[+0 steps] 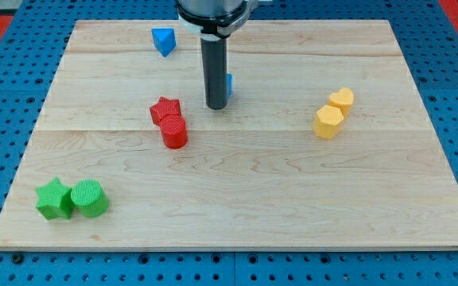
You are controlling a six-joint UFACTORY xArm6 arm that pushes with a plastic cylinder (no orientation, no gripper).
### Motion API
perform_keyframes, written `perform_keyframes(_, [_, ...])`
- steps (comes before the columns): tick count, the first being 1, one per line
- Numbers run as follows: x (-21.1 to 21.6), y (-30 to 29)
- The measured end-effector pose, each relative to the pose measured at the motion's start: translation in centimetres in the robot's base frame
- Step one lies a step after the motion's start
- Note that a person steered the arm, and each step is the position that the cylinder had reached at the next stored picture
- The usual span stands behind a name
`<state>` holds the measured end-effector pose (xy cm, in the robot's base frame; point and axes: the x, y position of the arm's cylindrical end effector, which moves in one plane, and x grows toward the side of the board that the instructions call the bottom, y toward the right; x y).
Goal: Separate the red star and red circle
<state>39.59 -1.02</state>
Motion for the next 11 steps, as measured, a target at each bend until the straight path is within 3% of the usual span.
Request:
perform_keyframes(1, [-1.6,3.6])
perform_keyframes(2, [-3.0,1.6])
perform_keyframes(4, [-4.0,-13.8])
perform_keyframes(7, [-7.8,-8.0])
perform_keyframes(8, [-12.6,-8.9])
perform_keyframes(9, [-13.3,-11.7])
perform_keyframes(10, [-10.8,-18.9])
perform_keyframes(11, [-9.0,-19.5])
